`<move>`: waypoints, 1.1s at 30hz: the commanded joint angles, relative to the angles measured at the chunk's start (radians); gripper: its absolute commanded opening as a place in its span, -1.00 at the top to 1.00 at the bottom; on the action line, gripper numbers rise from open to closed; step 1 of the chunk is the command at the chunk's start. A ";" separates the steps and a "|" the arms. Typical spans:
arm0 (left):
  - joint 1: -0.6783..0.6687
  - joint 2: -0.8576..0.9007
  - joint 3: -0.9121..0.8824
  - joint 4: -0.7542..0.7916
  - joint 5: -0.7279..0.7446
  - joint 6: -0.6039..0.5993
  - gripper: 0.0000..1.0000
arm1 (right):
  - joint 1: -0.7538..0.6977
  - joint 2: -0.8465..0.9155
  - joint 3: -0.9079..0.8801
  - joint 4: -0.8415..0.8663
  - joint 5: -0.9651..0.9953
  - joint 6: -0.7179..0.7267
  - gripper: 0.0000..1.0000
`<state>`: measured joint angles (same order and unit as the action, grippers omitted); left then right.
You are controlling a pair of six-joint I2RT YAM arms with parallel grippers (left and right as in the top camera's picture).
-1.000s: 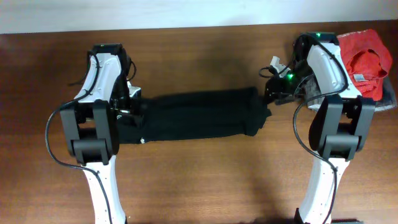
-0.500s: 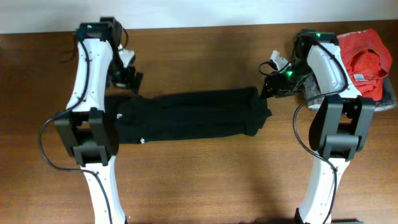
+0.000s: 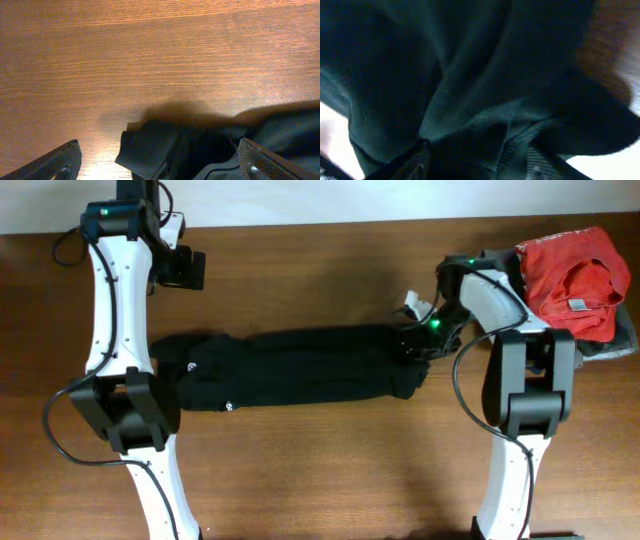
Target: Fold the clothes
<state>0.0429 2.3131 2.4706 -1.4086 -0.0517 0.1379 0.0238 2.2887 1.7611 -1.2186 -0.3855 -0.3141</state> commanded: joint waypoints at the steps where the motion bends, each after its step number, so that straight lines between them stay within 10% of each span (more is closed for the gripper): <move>1: 0.006 -0.018 0.014 0.002 0.011 -0.014 -0.98 | 0.042 0.007 -0.085 0.051 0.153 0.102 -0.45; 9: 0.006 -0.018 0.014 0.002 0.011 -0.021 -0.98 | 0.032 0.007 -0.137 0.131 0.419 0.306 -0.48; 15: 0.006 -0.018 0.014 0.003 0.011 -0.021 -0.98 | -0.005 0.007 -0.137 0.154 0.420 0.324 0.92; 33: 0.006 -0.018 0.014 0.018 0.012 -0.021 -0.98 | -0.178 0.006 0.143 -0.046 0.182 0.179 0.92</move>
<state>0.0456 2.3131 2.4706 -1.3960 -0.0517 0.1303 -0.1577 2.2894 1.8240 -1.2358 -0.1417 -0.0795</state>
